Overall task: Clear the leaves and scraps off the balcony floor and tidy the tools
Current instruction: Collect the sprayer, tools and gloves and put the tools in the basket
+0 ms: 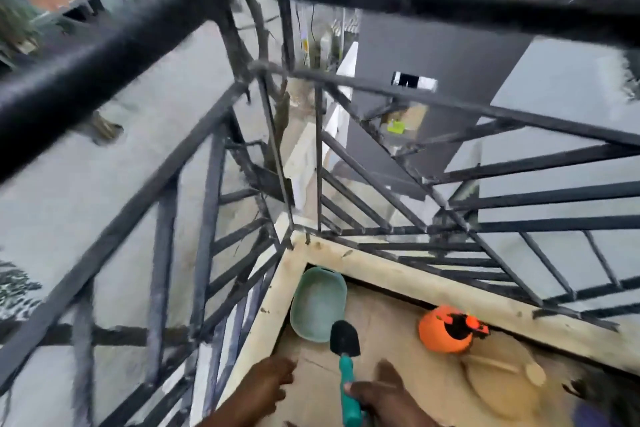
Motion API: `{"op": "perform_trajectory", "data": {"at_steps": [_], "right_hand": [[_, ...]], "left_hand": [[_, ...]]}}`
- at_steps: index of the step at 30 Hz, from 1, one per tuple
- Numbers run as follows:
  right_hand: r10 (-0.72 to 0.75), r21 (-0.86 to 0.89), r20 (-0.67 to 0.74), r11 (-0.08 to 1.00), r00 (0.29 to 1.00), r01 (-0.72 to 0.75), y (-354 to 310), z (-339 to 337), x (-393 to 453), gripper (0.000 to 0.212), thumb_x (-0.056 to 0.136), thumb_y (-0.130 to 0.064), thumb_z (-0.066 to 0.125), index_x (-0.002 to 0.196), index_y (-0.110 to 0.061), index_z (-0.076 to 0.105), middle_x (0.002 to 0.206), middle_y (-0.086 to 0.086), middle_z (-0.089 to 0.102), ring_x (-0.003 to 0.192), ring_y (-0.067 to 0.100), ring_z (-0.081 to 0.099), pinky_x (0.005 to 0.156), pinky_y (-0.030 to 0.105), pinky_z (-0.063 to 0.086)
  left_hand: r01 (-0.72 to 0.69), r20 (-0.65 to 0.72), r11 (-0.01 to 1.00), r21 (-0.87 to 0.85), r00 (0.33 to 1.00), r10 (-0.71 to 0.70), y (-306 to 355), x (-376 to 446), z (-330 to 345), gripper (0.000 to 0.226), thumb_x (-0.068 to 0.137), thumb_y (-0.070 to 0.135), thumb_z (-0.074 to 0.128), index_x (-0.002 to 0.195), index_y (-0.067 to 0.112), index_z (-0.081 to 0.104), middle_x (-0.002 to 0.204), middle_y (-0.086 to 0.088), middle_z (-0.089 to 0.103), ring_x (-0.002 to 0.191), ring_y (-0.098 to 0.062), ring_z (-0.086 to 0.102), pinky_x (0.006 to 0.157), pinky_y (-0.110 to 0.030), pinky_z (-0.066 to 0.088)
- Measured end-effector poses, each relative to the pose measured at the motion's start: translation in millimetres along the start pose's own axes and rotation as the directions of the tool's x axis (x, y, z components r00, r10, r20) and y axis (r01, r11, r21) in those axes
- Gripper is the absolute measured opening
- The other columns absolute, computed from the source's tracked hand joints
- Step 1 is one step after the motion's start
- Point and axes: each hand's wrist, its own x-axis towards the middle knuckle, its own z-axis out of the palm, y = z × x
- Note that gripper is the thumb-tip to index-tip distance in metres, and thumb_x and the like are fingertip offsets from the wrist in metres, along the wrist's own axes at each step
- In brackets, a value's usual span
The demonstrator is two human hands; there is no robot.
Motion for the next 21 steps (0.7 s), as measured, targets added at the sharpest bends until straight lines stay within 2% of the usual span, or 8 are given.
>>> {"op": "perform_trajectory", "data": {"at_steps": [2, 4, 6, 8, 9, 12, 17, 21], "right_hand": [[-0.013, -0.002, 0.004, 1.000, 1.000, 0.013, -1, 0, 62, 0.092, 0.068, 0.002, 0.083, 0.146, -0.015, 0.038, 0.069, 0.003, 0.054, 0.055, 0.015, 0.055, 0.047, 0.023, 0.046], [0.066, 0.017, 0.026, 0.998, 0.997, -0.066, 5, 5, 134, 0.070, 0.066, -0.001, 0.084, 0.124, -0.022, 0.052, 0.069, 0.009, 0.058, 0.052, 0.018, 0.053, 0.043, 0.024, 0.043], [0.166, 0.028, -0.010, 0.986, 0.986, -0.165, 11, 12, 199, 0.034, 0.076, -0.005, 0.079, 0.099, -0.016, 0.056, 0.076, 0.012, 0.060, 0.054, 0.020, 0.054, 0.046, 0.027, 0.044], [0.205, 0.040, 0.004, 0.978, 0.979, -0.205, 16, 22, 276, 0.013, 0.085, -0.004, 0.071, 0.087, -0.009, 0.059, 0.080, 0.013, 0.063, 0.055, 0.019, 0.062, 0.046, 0.027, 0.049], [0.211, 0.036, 0.017, 0.977, 0.977, -0.212, 17, 27, 314, 0.008, 0.087, -0.002, 0.067, 0.087, -0.007, 0.061, 0.078, 0.014, 0.062, 0.049, 0.016, 0.064, 0.043, 0.026, 0.051], [0.184, -0.028, 0.034, 0.983, 0.982, -0.184, 10, 46, 405, 0.007, 0.094, -0.004, 0.058, 0.087, -0.005, 0.059, 0.076, 0.012, 0.056, 0.037, 0.008, 0.058, 0.041, 0.022, 0.052], [0.081, -0.181, -0.031, 0.980, 0.996, -0.085, -19, 69, 495, 0.021, 0.095, -0.007, 0.058, 0.076, -0.010, 0.050, 0.071, 0.005, 0.053, 0.052, 0.012, 0.055, 0.040, 0.019, 0.048], [0.039, -0.239, -0.042, 0.970, 0.998, -0.048, -24, 72, 531, 0.010, 0.092, -0.004, 0.062, 0.101, -0.004, 0.057, 0.076, 0.007, 0.056, 0.071, 0.023, 0.060, 0.075, 0.036, 0.059]], "left_hand": [[-0.055, -0.052, 0.992, 0.111, 0.997, 0.061, -10, 54, 7, 0.050, 0.046, 0.053, 0.070, 0.081, 0.018, 0.070, 0.077, -0.005, 0.068, 0.067, -0.021, 0.055, 0.067, -0.030, 0.045], [-0.055, -0.039, 0.958, 0.281, 0.997, 0.068, -29, 109, 21, 0.043, 0.067, 0.055, 0.068, 0.094, 0.021, 0.070, 0.096, -0.005, 0.065, 0.076, -0.016, 0.057, 0.074, -0.028, 0.049], [-0.051, -0.026, 0.918, 0.393, 0.997, 0.066, -46, 159, 33, 0.037, 0.096, 0.038, 0.058, 0.126, 0.017, 0.060, 0.125, -0.005, 0.059, 0.098, -0.012, 0.059, 0.076, -0.017, 0.041], [-0.012, -0.034, 0.917, 0.399, 0.999, 0.028, -71, 223, 48, 0.044, 0.099, 0.040, 0.051, 0.132, 0.012, 0.057, 0.135, -0.006, 0.057, 0.121, -0.021, 0.056, 0.090, -0.020, 0.039], [-0.001, -0.019, 0.929, 0.370, 1.000, 0.009, -90, 253, 57, 0.052, 0.094, 0.048, 0.051, 0.127, 0.009, 0.060, 0.131, -0.012, 0.061, 0.121, -0.027, 0.057, 0.094, -0.027, 0.043], [0.040, -0.088, 0.942, 0.332, 0.996, -0.012, -127, 323, 75, 0.056, 0.092, 0.050, 0.056, 0.129, 0.008, 0.061, 0.131, -0.013, 0.062, 0.123, -0.027, 0.056, 0.102, -0.031, 0.041], [-0.007, -0.138, 0.939, 0.344, 0.989, 0.058, -139, 386, 84, 0.042, 0.101, 0.040, 0.047, 0.128, 0.012, 0.063, 0.132, -0.010, 0.062, 0.125, -0.026, 0.054, 0.094, -0.024, 0.036], [-0.006, -0.142, 0.926, 0.377, 0.988, 0.064, -135, 407, 75, 0.046, 0.099, 0.046, 0.049, 0.130, 0.015, 0.061, 0.131, -0.008, 0.063, 0.125, -0.025, 0.054, 0.102, -0.030, 0.039]]}}
